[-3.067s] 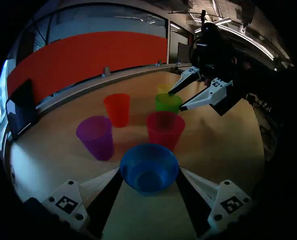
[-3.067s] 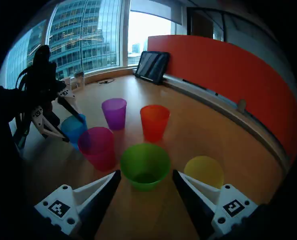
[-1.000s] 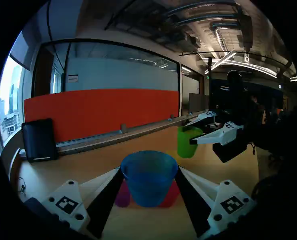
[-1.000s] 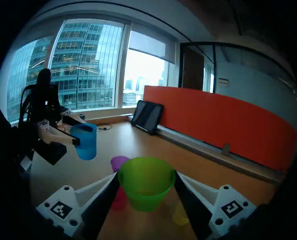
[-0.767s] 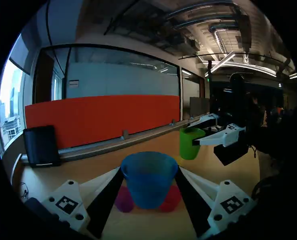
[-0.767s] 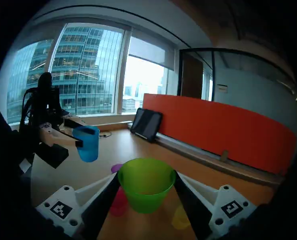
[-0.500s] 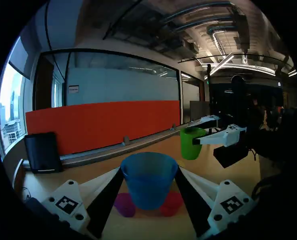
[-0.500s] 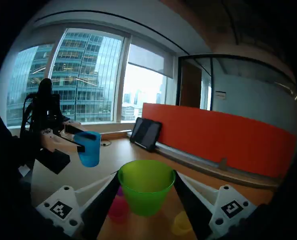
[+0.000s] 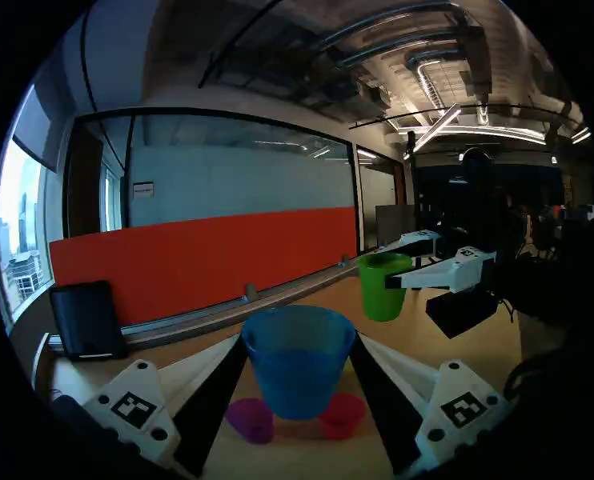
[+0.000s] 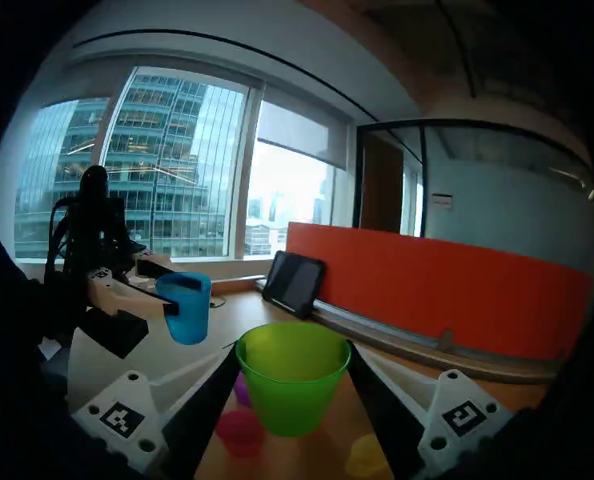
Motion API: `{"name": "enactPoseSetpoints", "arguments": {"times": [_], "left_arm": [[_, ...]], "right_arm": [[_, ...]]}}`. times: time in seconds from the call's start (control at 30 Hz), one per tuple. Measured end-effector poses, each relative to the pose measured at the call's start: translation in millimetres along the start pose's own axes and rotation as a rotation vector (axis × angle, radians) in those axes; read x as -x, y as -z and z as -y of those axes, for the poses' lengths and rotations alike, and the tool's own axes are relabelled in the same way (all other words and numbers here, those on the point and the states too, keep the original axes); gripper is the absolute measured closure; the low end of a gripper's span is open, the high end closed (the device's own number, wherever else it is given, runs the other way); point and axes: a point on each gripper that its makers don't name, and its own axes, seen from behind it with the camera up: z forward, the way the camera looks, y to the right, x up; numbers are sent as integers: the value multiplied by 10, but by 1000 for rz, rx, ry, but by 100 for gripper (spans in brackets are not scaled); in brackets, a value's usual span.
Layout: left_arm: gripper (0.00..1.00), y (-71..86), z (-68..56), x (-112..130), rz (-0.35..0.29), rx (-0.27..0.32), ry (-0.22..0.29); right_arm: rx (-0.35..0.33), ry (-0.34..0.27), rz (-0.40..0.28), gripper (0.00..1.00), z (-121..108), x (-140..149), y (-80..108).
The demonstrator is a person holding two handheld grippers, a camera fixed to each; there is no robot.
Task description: Pour water
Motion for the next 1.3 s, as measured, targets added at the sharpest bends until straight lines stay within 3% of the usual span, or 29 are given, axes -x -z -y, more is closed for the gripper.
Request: {"name": "enactPoseSetpoints", "arguments": {"times": [0.3,0.6,1.03,1.3], "left_arm": [[12,-13,96,-216,-26,-36,-69],[12,-92,203,-320,-22,-71,-172],[12,-221,195,-506,-13,-105,-358],[12,-260,161,-687,-34,-118,-432]], "right_arm": [[-29,-13,-8,6,108,-4,5],[-64,-10,9,6,231,148,-82],[-119,-5,7,7,472,220,-234],[-132,-9,1,6,531,242,-314]]}}
